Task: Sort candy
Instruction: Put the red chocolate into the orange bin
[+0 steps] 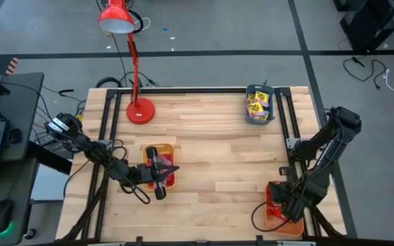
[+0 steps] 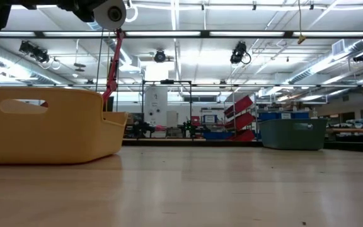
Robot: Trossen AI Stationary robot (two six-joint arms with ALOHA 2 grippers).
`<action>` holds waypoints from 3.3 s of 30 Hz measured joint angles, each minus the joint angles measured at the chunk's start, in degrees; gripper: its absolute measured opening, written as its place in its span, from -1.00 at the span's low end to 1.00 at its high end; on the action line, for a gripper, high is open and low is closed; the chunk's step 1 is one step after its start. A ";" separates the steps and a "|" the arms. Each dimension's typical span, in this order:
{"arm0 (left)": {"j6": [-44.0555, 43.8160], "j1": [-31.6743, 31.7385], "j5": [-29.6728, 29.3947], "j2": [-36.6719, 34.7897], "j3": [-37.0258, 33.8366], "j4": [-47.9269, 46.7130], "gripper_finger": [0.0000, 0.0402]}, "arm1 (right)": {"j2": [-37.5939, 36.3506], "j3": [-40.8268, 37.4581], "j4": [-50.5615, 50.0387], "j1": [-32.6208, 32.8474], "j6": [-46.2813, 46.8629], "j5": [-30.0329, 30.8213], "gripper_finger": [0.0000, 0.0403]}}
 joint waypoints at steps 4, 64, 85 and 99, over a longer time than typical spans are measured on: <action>0.00 0.00 -0.68 0.00 0.00 -0.65 -0.97 | 0.00 -2.63 2.49 0.00 -0.30 0.00 -0.88; -0.04 0.02 -3.17 0.02 0.00 -2.13 -0.97 | 0.00 -9.75 12.68 -0.22 -1.51 3.10 -0.77; -0.42 0.00 -3.17 0.02 0.00 -2.54 -0.97 | 0.00 -9.75 12.72 -0.22 -1.33 3.10 -0.77; -0.45 0.00 -3.15 0.01 0.00 -2.59 -0.97 | 0.00 -9.75 12.62 -1.03 5.04 2.69 -0.77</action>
